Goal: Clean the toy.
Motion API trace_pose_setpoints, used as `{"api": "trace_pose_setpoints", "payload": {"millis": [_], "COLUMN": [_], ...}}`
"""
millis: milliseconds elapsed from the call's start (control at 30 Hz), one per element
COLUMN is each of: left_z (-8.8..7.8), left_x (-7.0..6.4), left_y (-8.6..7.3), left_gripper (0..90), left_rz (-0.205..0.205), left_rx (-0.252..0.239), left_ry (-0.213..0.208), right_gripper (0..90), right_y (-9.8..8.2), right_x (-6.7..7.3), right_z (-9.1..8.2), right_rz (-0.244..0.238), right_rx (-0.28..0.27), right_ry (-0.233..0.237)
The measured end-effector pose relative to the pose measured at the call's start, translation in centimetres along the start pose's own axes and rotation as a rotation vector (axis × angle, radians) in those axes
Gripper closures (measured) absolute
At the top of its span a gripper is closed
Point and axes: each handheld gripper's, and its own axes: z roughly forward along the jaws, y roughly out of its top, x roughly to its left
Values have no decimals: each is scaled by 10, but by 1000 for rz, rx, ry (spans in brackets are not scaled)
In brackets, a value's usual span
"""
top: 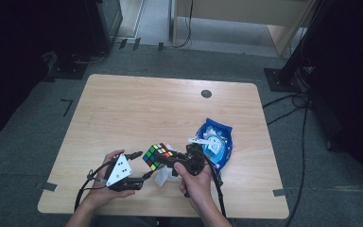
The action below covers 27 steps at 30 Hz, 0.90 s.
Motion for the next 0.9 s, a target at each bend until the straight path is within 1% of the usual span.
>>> {"api": "trace_pose_setpoints", "payload": {"millis": [67, 100, 133, 200, 267, 333, 400, 500, 567, 667, 700, 733, 800, 900], "left_z": [0, 1, 2, 3, 4, 4, 5, 7, 8, 10, 11, 11, 12, 11], "left_x": [-1, -3, -4, -7, -9, -11, -13, -15, -17, -20, -21, -22, -22, -23], "left_y": [1, 2, 2, 2, 4, 6, 7, 8, 8, 9, 9, 9, 9, 9], "left_gripper": [265, 246, 245, 239, 218, 191, 179, 163, 148, 147, 147, 148, 153, 173], "left_rz": [8, 20, 32, 39, 49, 47, 55, 54, 55, 58, 62, 63, 71, 72], "left_rx": [0, 9, 14, 12, 9, -2, -5, 3, 3, 4, 6, 9, 14, 12], "left_ry": [11, 18, 24, 29, 36, 34, 34, 29, 19, 15, 15, 17, 15, 17], "right_gripper": [342, 342, 342, 342, 341, 341, 340, 340, 340, 340, 340, 340, 341, 341], "right_y": [-1, -2, -2, -2, -2, -2, -3, -4, -6, -7, -8, -8, -9, -9], "right_x": [1, 2, 3, 3, 3, 3, 3, 3, 4, 5, 7, 7, 7, 8], "right_z": [3, 5, 6, 7, 7, 8, 8, 10, 12, 15, 15, 16, 18, 18], "right_rz": [-9, -12, -14, -24, -17, -10, -8, -21, -17, -29, -23, -31, -40, -46], "right_rx": [37, 51, 55, 58, 59, 60, 65, 71, 85, 95, 103, 108, 110, 114], "right_ry": [5, 7, 9, 3, 4, 3, 6, -7, -10, -15, -15, -16, -16, -21]}}
